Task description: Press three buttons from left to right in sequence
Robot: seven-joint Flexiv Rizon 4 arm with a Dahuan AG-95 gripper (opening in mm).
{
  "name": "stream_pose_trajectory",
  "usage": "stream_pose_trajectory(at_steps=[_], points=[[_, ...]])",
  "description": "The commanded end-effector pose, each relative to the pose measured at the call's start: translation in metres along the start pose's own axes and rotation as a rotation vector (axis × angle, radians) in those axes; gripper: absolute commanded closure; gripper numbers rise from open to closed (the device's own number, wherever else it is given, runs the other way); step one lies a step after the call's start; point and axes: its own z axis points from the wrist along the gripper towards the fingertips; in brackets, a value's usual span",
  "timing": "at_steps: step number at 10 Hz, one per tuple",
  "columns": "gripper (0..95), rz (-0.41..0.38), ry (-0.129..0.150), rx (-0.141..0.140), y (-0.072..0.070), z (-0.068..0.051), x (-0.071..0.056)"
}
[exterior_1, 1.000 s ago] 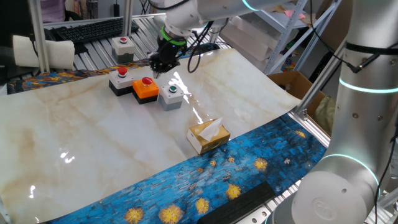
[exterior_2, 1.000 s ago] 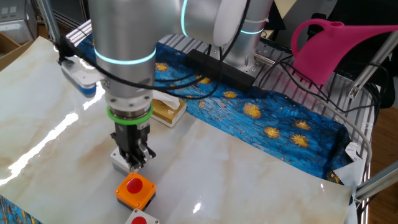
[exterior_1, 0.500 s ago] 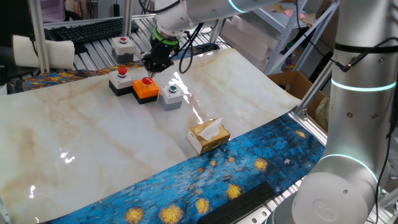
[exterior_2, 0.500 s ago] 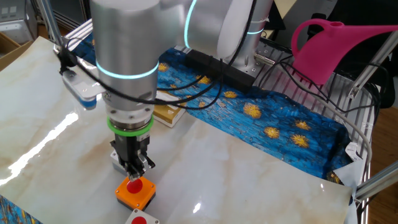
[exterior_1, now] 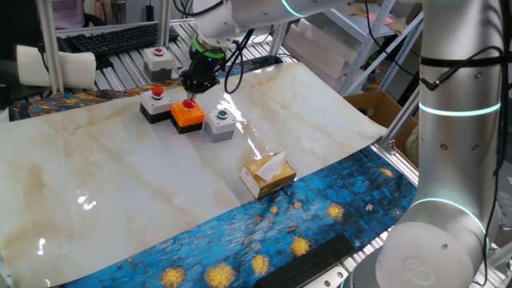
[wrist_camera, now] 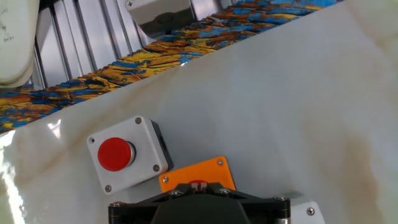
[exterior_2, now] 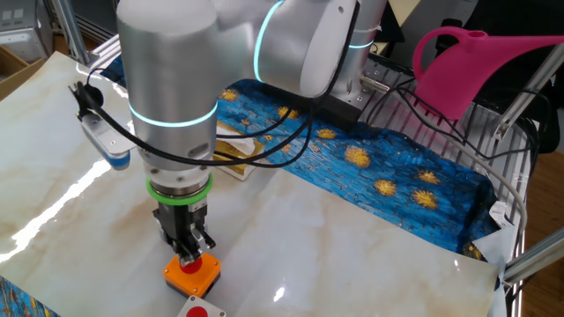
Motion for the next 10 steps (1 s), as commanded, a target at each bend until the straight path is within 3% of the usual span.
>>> stream_pose_trajectory(at_steps=[1, 5, 10], points=[[95.0, 0.000, -0.003, 0.002, 0.001, 0.003, -0.002], [95.0, 0.008, 0.007, 0.002, 0.002, 0.008, -0.002], [95.0, 0.066, 0.033, -0.005, 0.004, 0.024, -0.003]])
